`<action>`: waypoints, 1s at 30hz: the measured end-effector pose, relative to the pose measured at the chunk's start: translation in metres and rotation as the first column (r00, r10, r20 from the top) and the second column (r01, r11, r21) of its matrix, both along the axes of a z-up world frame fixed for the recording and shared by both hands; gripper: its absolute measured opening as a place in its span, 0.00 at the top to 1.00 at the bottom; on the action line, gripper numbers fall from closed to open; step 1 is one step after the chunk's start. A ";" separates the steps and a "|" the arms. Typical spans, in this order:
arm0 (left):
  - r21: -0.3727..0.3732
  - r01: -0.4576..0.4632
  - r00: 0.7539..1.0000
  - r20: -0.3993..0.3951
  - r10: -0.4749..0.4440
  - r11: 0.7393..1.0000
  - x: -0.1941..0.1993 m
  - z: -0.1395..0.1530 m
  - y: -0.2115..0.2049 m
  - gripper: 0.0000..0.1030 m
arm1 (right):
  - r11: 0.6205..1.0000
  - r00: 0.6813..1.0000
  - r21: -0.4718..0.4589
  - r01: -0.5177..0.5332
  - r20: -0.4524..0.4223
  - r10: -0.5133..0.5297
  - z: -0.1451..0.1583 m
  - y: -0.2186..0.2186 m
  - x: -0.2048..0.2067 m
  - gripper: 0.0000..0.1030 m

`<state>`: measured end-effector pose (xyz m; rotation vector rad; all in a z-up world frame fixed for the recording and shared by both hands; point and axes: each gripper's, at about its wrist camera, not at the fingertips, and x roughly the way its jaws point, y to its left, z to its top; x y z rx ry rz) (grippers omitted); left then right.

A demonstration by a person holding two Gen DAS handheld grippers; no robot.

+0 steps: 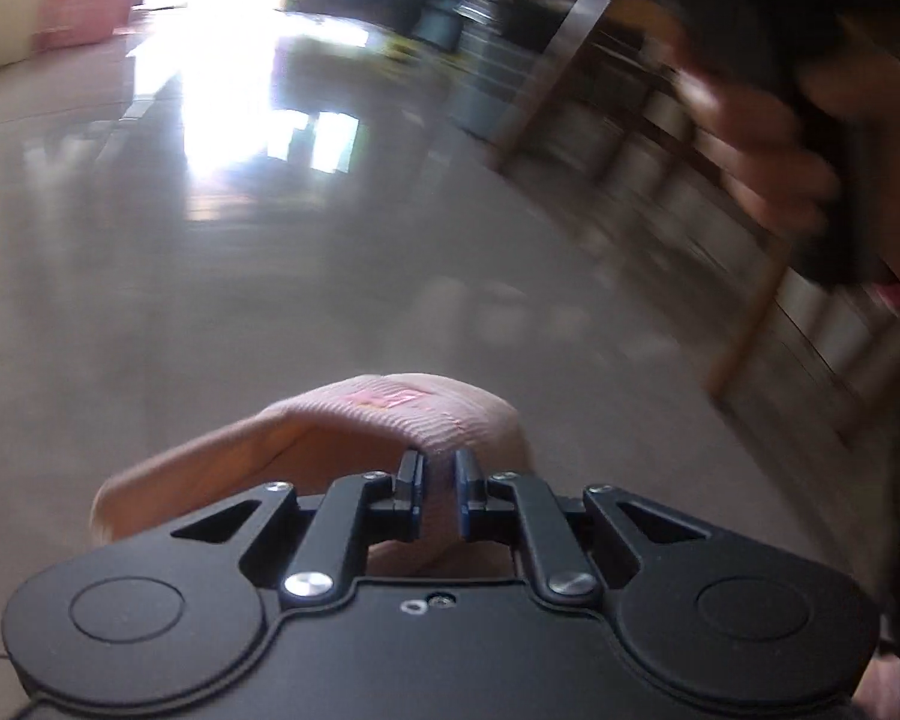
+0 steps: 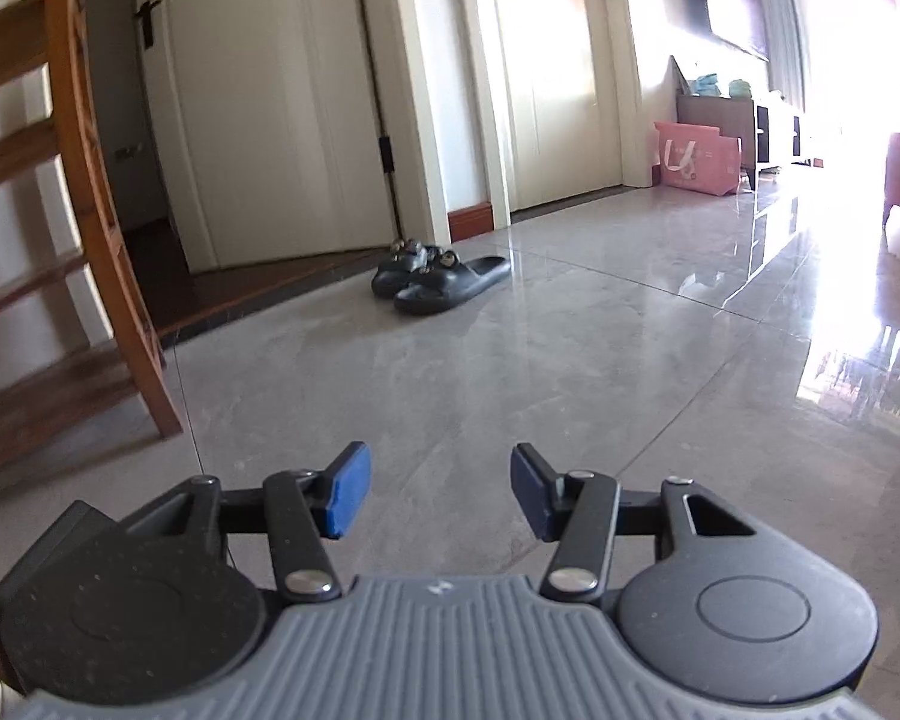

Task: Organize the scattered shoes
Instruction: 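Lift and carry the pink slipper with the left tool, then lower the pink slipper beside its mate and open the left tool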

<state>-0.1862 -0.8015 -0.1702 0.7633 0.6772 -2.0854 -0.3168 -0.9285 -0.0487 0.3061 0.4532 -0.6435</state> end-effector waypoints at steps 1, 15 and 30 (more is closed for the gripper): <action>-0.001 0.002 1.000 -0.001 -0.002 1.000 -0.002 0.003 0.005 0.76 | 1.000 1.000 0.000 -0.014 -0.020 0.014 -0.002 0.004 -0.002 0.46; 0.024 -0.464 0.886 0.041 0.462 0.886 0.137 0.077 0.156 0.62 | 0.916 0.860 0.197 -0.349 -0.321 0.397 -0.059 0.062 0.028 0.45; 0.035 -0.714 0.691 0.199 0.695 0.699 0.142 0.072 0.266 0.48 | 0.912 0.763 0.232 -0.338 -0.500 0.410 -0.129 0.084 0.099 0.65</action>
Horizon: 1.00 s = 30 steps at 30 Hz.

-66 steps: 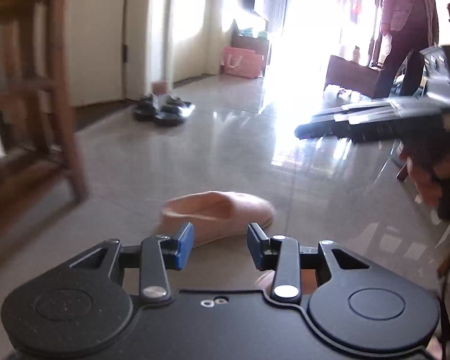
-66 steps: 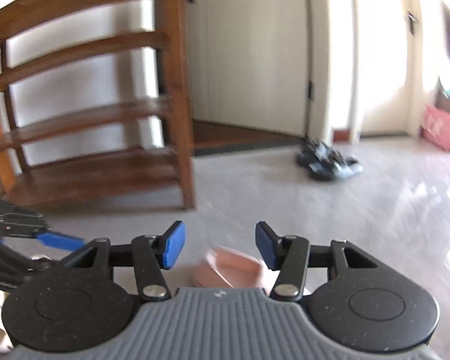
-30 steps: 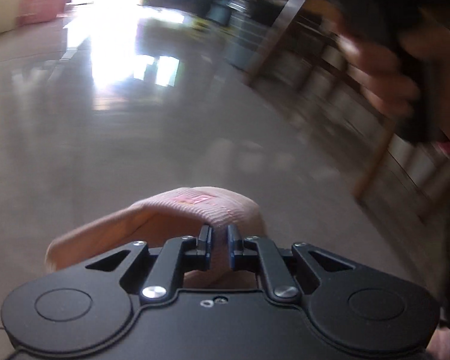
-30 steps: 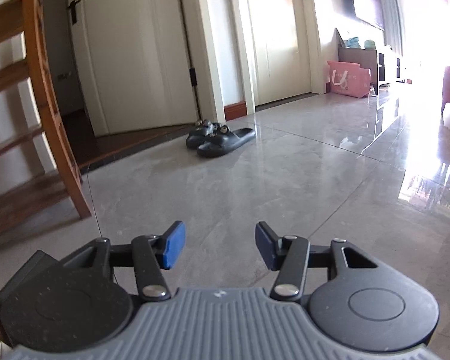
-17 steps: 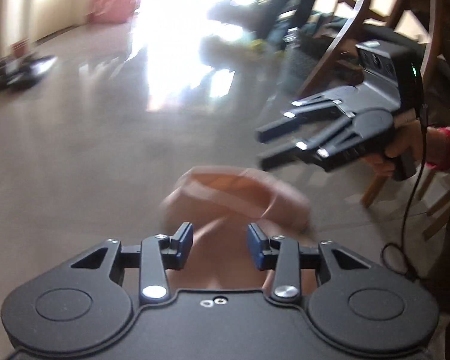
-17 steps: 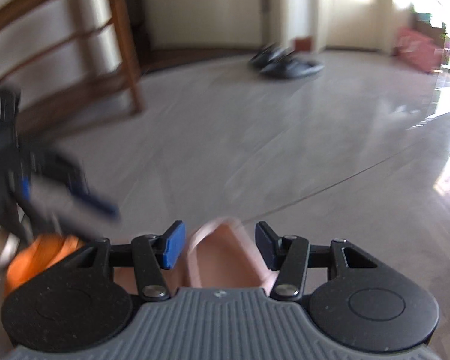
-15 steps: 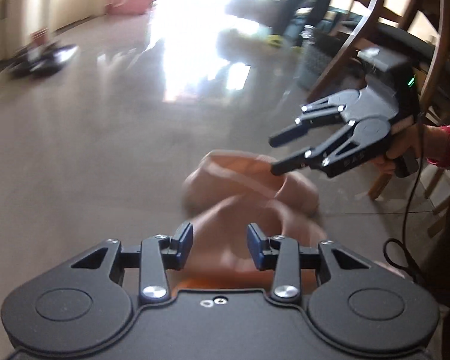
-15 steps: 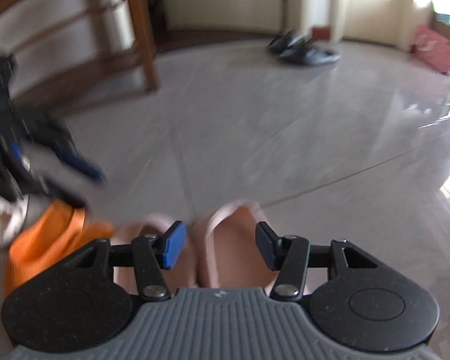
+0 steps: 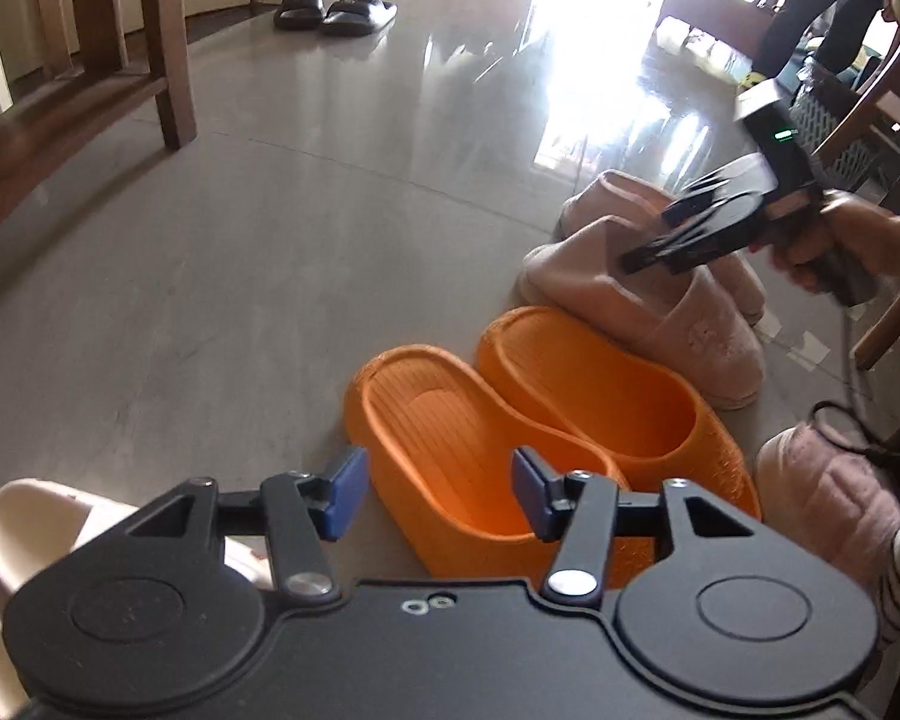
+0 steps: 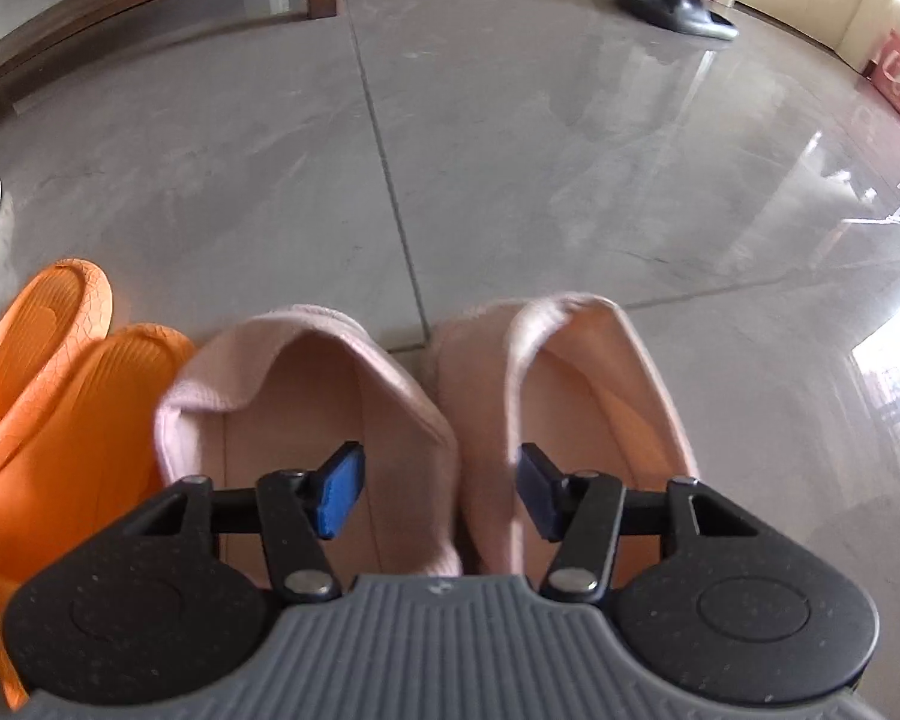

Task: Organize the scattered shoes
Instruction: 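Lower the pink slipper beside its mate and open the left tool, then close the right tool on both pink slippers' heels together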

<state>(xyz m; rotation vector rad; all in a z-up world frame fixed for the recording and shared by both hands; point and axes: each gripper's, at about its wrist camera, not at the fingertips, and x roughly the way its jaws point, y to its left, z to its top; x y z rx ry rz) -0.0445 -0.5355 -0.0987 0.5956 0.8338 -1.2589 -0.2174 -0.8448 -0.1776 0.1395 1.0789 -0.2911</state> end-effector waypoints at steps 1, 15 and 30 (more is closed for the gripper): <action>-0.016 0.004 1.000 0.016 -0.003 1.000 0.000 0.008 0.001 0.47 | 1.000 1.000 0.002 -0.006 0.003 0.006 -0.002 0.000 0.007 0.65; -0.044 -0.126 0.992 0.024 0.127 0.991 0.016 0.021 0.008 0.45 | 0.994 0.986 0.083 0.068 0.145 -0.080 -0.008 -0.022 0.097 0.58; -0.154 -0.212 0.955 0.177 0.238 0.965 -0.005 0.053 0.023 0.45 | 1.000 0.892 -0.008 0.006 0.453 -0.002 0.014 -0.009 0.074 0.88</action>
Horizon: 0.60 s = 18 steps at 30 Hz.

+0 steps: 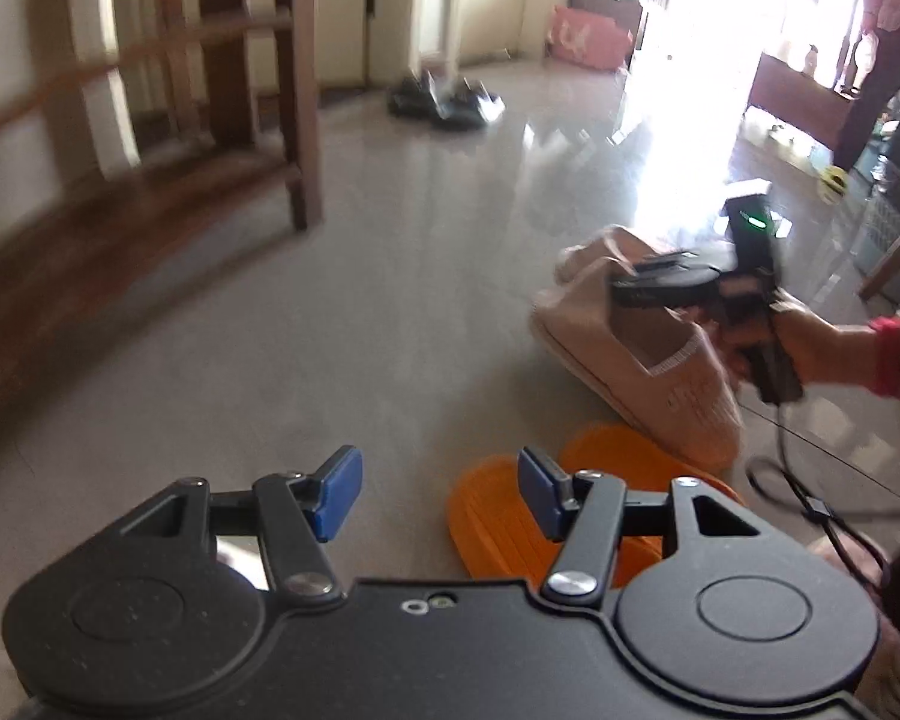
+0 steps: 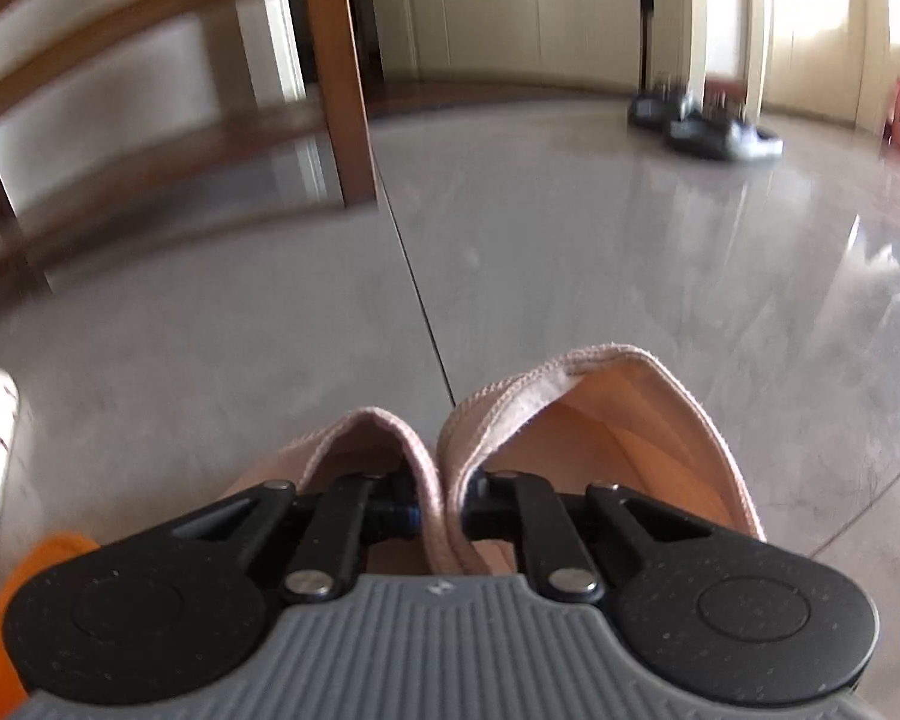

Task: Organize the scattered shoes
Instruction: 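Close the right tool on both pink slippers' heels together, then carry the pink slippers with the right tool up to the wooden rack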

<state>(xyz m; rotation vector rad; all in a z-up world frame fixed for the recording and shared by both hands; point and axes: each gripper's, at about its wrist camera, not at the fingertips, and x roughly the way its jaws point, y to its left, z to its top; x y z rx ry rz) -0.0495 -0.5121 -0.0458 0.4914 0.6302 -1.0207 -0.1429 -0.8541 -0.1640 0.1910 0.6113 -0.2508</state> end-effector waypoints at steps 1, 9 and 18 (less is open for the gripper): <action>-0.014 -0.008 0.999 0.053 0.009 1.000 -0.005 0.002 -0.001 0.45 | 1.000 0.999 -0.022 -0.005 0.051 0.006 0.010 0.005 -0.003 0.88; -0.093 -0.139 0.961 0.228 0.157 0.986 -0.004 0.015 0.004 0.45 | 0.999 0.944 -0.034 0.012 0.329 -0.001 0.084 0.042 -0.006 0.88; -0.340 -0.240 0.873 0.334 0.355 0.909 0.013 0.081 0.023 0.45 | 0.996 0.876 -0.055 -0.075 0.473 0.092 0.165 0.085 0.034 0.88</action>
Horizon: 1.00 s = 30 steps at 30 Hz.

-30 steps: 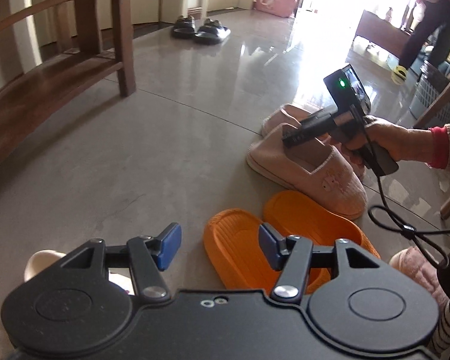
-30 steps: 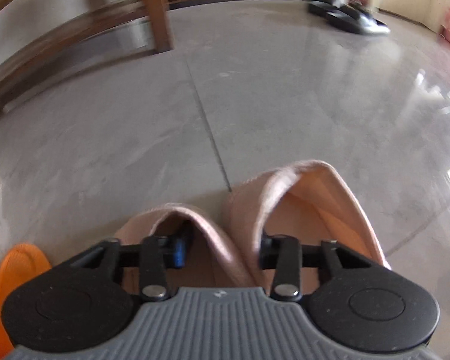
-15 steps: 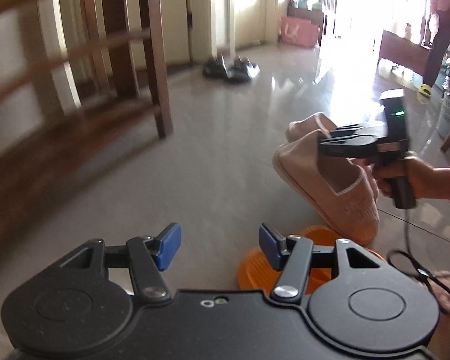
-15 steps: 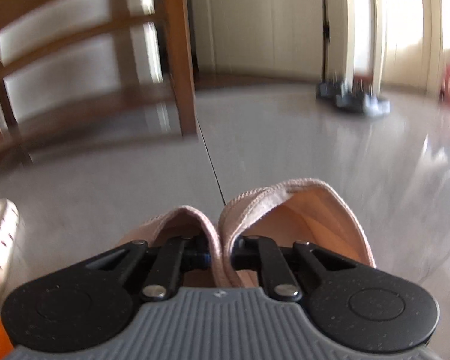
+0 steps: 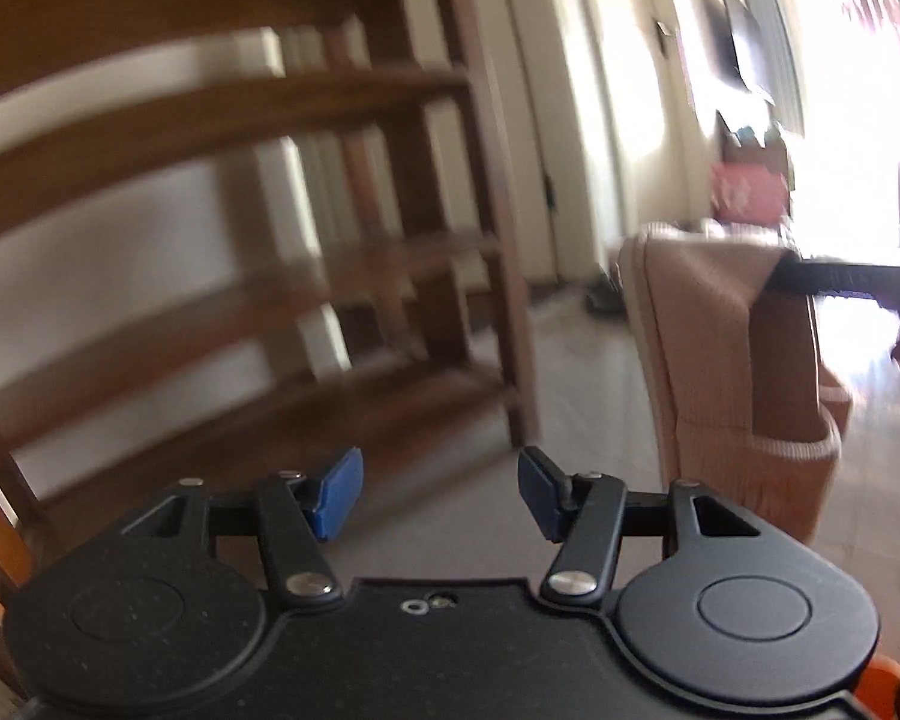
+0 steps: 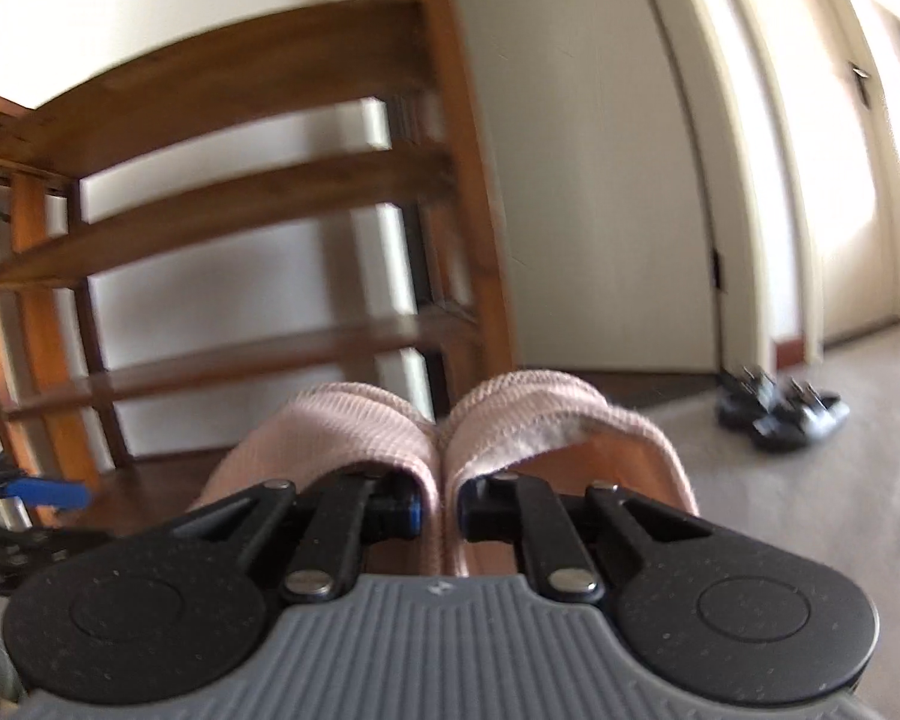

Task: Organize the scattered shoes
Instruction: 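Carry the pink slippers with the right tool up to the wooden rack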

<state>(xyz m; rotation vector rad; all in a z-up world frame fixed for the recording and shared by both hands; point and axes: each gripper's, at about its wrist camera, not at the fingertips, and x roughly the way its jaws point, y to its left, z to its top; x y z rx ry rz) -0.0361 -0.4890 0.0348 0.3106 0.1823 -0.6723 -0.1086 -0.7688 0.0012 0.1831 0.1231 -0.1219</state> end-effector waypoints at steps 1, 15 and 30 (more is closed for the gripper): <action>-0.026 -0.012 1.000 0.018 0.012 1.000 0.002 0.011 0.002 0.45 | 1.000 1.000 0.005 -0.015 0.001 0.015 0.014 0.006 0.008 0.88; -0.157 -0.210 0.977 -0.056 0.204 0.965 -0.009 0.206 0.006 0.45 | 0.997 0.999 0.073 -0.039 0.009 0.038 0.228 0.040 0.050 0.88; -0.182 -0.533 0.845 -0.151 0.512 0.826 -0.019 0.504 -0.002 0.41 | 0.982 0.974 0.070 -0.178 -0.131 0.186 0.530 -0.004 0.137 0.87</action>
